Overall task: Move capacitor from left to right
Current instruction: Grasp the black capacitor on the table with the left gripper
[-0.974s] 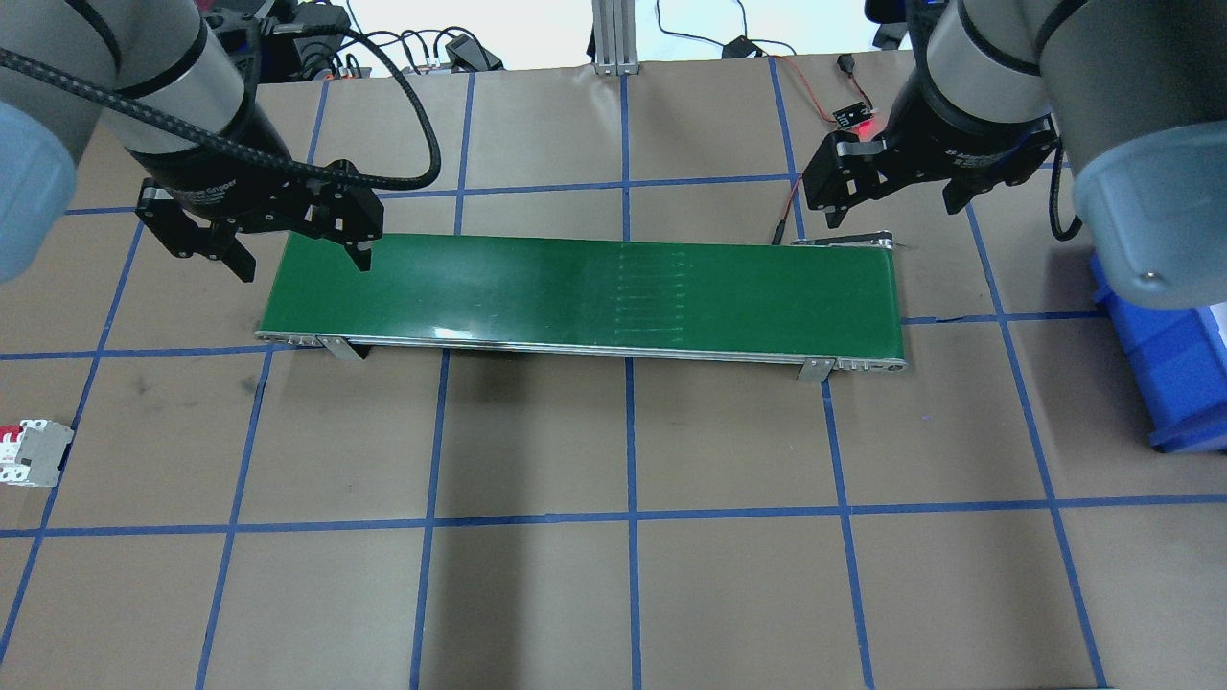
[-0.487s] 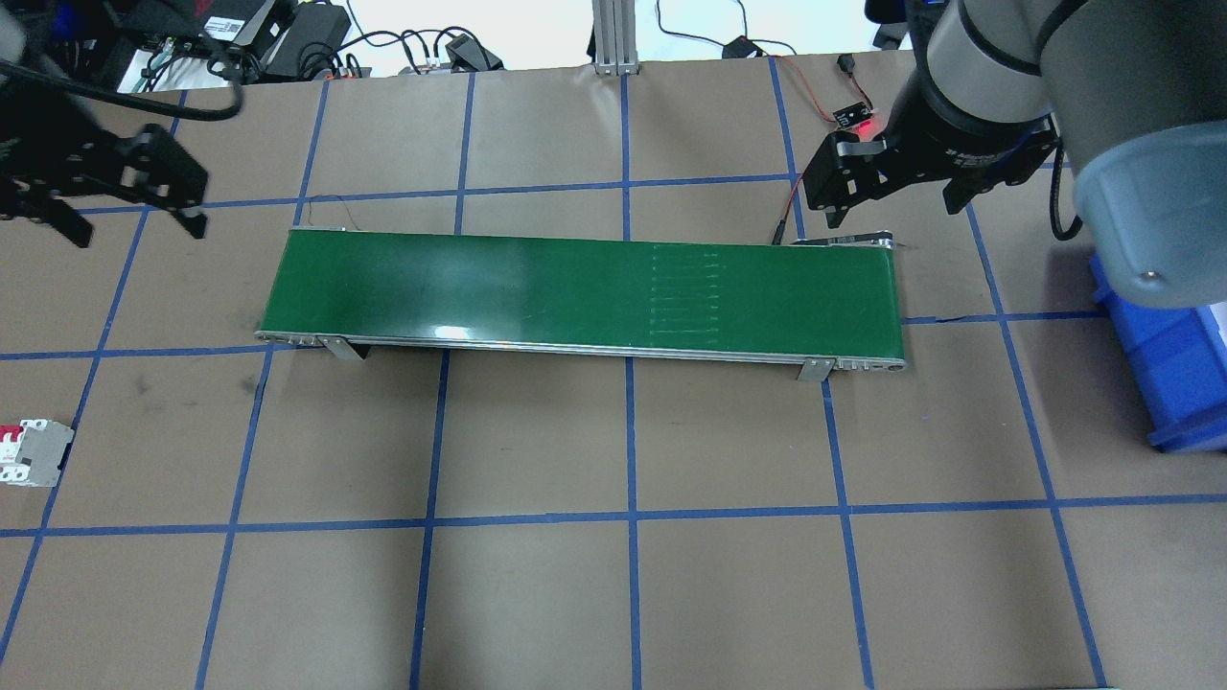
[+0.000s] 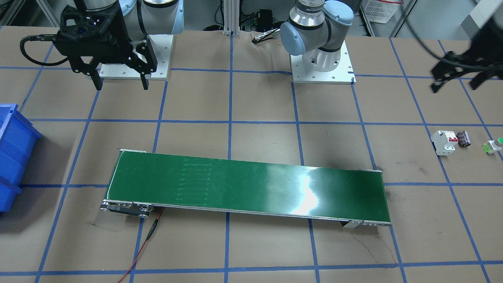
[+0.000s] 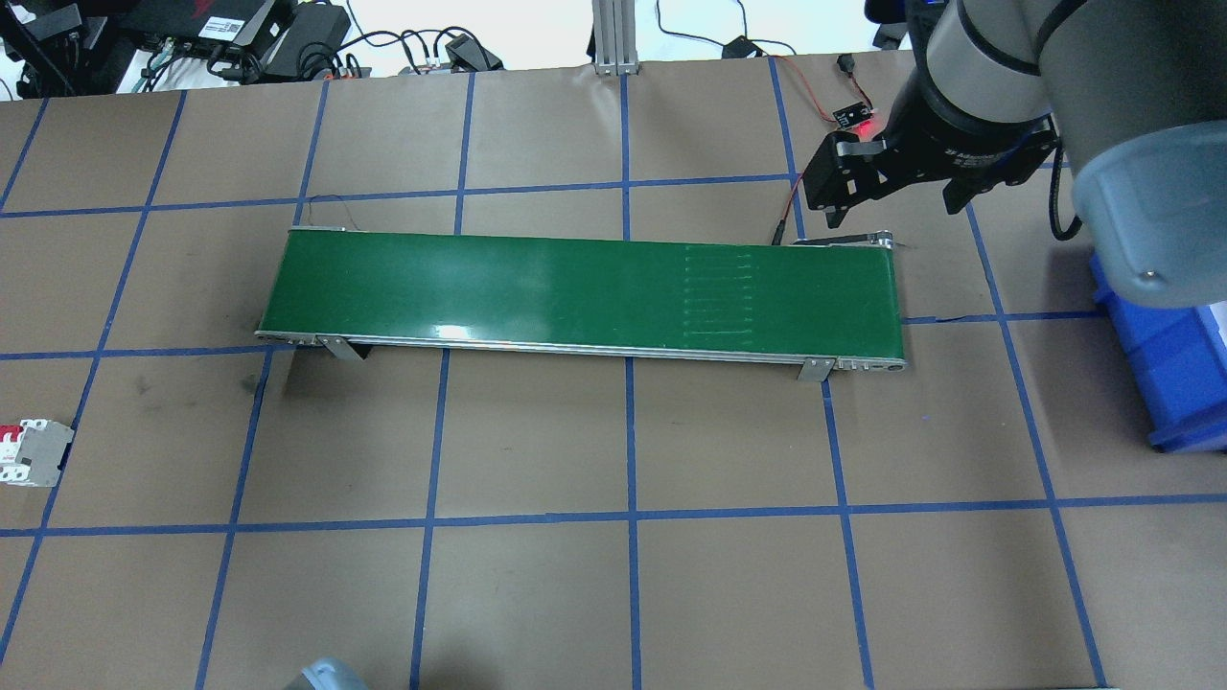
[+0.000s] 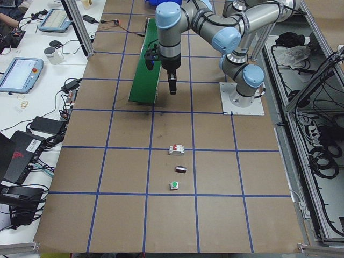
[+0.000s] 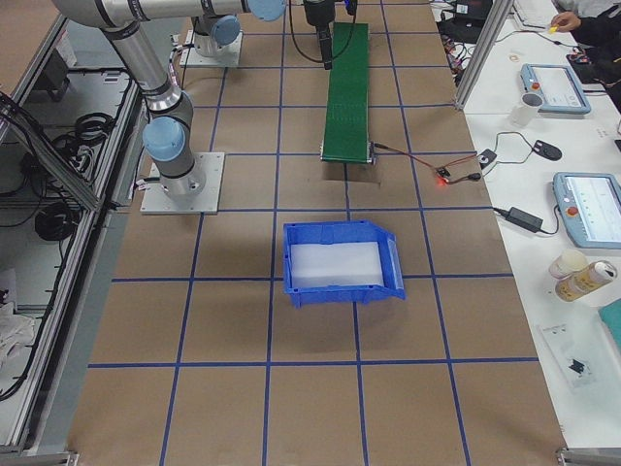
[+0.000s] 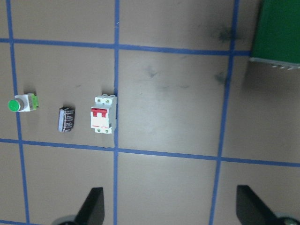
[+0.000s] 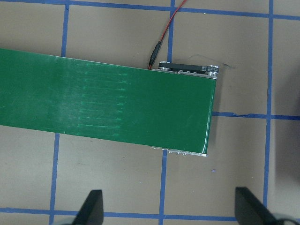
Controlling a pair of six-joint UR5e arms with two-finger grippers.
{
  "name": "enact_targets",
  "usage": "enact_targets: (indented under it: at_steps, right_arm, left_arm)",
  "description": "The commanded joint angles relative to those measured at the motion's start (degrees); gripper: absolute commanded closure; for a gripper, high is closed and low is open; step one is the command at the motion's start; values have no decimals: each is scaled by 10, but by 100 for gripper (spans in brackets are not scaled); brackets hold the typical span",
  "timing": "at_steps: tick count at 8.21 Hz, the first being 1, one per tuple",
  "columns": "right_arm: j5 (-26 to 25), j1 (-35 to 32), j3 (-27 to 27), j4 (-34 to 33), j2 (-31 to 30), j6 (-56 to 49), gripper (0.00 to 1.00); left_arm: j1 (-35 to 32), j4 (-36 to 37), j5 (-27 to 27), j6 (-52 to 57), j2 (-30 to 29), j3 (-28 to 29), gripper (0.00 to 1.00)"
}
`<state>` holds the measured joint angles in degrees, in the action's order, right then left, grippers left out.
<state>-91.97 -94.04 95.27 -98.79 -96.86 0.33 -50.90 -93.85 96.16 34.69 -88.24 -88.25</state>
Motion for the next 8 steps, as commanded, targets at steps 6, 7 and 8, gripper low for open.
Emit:
enact_targets:
  at_steps: [6, 7, 8]
  right_arm:
    - [-1, 0, 0, 0, 0, 0, 0]
    - [-1, 0, 0, 0, 0, 0, 0]
    - [0, 0, 0, 0, 0, 0, 0]
  left_arm:
    - [170, 277, -24, 242, -247, -10, 0]
    - [170, 331, -34, 260, -264, -12, 0]
    - [171, 342, -34, 299, -287, -11, 0]
